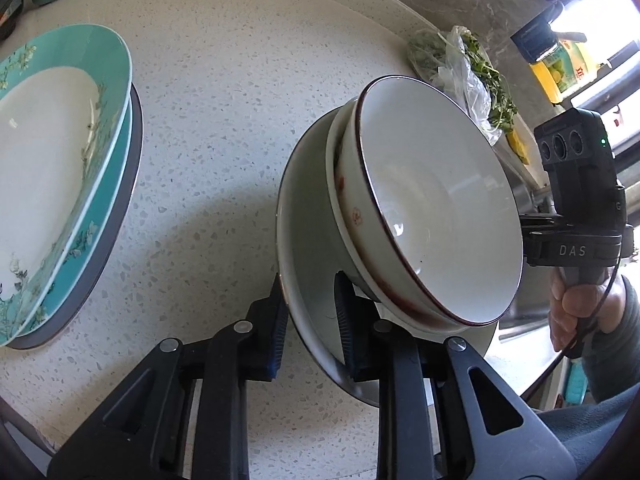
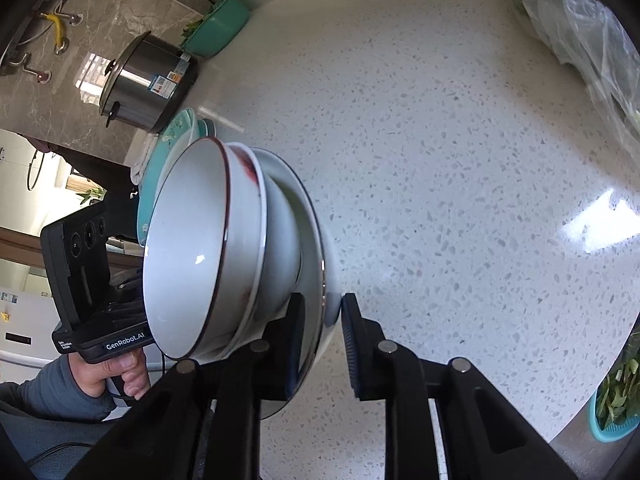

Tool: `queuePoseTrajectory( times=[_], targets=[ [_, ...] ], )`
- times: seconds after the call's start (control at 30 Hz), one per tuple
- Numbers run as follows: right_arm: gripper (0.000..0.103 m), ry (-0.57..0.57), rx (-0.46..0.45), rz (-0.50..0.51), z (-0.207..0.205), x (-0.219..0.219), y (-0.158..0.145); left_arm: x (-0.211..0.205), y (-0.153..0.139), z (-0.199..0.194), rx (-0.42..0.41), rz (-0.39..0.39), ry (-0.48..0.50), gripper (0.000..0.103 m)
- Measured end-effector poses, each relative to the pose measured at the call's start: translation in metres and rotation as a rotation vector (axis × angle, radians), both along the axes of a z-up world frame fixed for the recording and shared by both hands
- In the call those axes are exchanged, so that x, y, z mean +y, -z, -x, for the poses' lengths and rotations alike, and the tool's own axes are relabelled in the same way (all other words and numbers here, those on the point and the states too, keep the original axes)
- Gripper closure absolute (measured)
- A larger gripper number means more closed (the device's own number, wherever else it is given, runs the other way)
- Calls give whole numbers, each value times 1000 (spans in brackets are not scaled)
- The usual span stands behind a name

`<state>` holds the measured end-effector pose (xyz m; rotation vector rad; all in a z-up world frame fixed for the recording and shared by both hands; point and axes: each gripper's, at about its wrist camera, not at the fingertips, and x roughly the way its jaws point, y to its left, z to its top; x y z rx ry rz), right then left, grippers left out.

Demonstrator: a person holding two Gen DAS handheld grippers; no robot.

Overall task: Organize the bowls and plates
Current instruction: 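Lift the dish-and-bowl stack with the right gripper and carry it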

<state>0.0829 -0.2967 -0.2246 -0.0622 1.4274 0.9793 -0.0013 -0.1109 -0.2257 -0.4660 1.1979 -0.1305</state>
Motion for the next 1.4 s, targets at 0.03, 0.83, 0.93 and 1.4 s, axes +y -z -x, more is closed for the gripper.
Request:
queuePoseTrajectory(
  times=[0.03, 0.83, 0.93, 1.4],
  targets=[
    [82, 6, 0, -3, 0, -1, 0, 0, 0, 1, -3, -1, -1, 83],
    [82, 48, -23, -24, 4, -19, -26, -6, -35, 0, 2, -45, 0, 86],
    [82, 54, -27, -33, 5, -21, -35, -6, -46, 2, -7, -47, 1, 86],
    [82, 42, -68, -53, 22, 9, -78, 37, -97, 22, -46, -48, 12, 86]
  ],
)
